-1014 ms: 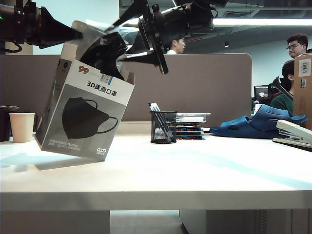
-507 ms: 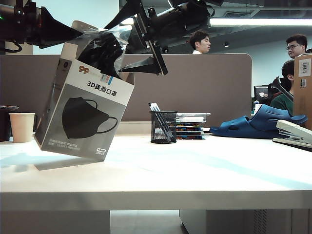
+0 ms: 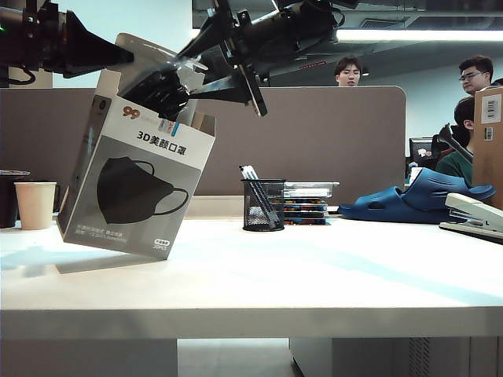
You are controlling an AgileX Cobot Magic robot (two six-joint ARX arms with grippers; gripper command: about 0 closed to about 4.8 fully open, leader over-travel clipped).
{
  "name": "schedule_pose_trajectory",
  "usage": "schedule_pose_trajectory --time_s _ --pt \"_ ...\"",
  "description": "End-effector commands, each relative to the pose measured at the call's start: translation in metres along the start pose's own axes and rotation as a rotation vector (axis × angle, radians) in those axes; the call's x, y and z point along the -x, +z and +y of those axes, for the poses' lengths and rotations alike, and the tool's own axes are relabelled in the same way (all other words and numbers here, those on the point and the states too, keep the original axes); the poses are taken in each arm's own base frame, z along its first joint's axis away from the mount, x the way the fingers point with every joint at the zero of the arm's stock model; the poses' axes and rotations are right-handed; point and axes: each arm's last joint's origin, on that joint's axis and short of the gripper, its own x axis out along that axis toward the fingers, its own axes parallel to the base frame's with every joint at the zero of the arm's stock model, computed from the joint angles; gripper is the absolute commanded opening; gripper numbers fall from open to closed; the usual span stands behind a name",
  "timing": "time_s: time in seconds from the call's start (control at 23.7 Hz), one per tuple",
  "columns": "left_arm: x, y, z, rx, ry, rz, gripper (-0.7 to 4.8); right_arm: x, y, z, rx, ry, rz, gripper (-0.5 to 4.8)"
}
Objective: Put the mask into the mask box.
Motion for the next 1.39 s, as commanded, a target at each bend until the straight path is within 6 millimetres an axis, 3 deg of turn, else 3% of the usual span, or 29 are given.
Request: schedule_pose_trajectory --time_s 0.04,0.13,0.17,0.51,0.55,0.59,0.68,0.72,0.76,0.84,0.89,0.97,1.01,1.39 --pt "0.0 0.004 0.0 -0.015 -0.005 -0.012 -0.07 0.002 0.003 0.005 0.025 0.015 -0.016 2.69" --pt "0.001 0.004 0.0 -0.015 -0.005 -0.012 -0.07 0.002 0.003 0.006 -0.004 0.042 -0.002 4.06" --pt "0.001 0.003 0.0 -0.014 -0.005 -0.012 -0.07 0.002 0.003 0.007 -0.027 0.057 0.007 4.45" --pt "0.002 0.003 0.002 -0.013 0.009 -0.01 -0.07 0.008 0.002 0.012 -0.077 0.048 0.016 4.44" --pt "0.004 0.003 0.002 -0.014 0.013 -0.01 -0.07 0.009 0.002 0.013 -0.088 0.026 0.011 4.25" --pt "0.004 0.004 0.002 -0.017 0.005 -0.012 -0.07 0.009 0.002 0.013 -0.09 0.025 0.012 3.55" --pt "0.003 0.004 0.002 -0.017 -0.002 -0.012 -0.07 0.009 0.002 0.013 -0.078 0.031 0.015 1.36" --pt "0.003 0.004 0.002 -0.017 -0.002 -0.012 -0.07 0.009 0.002 0.014 -0.064 0.038 0.016 0.68" --pt "0.003 0.004 0.002 -0.017 -0.002 -0.012 -0.07 0.008 0.001 0.014 -0.053 0.039 0.017 0.63" --pt "0.003 0.004 0.002 -0.017 -0.003 -0.013 -0.07 0.006 0.001 0.016 -0.051 0.042 0.019 1.49" --pt "0.003 0.004 0.002 -0.01 -0.001 -0.012 -0.07 0.006 0.001 0.016 -0.056 0.041 0.018 2.54" --pt "0.003 0.004 0.002 0.011 0.006 -0.013 -0.07 0.006 0.001 0.016 -0.078 0.039 0.018 4.17" --pt "0.003 0.004 0.002 0.015 0.008 -0.015 -0.07 0.006 0.001 0.016 -0.078 0.04 0.018 4.63" --pt "0.003 0.006 0.005 -0.001 0.109 -0.027 -0.07 0.009 0.006 0.023 -0.05 0.069 0.001 4.79"
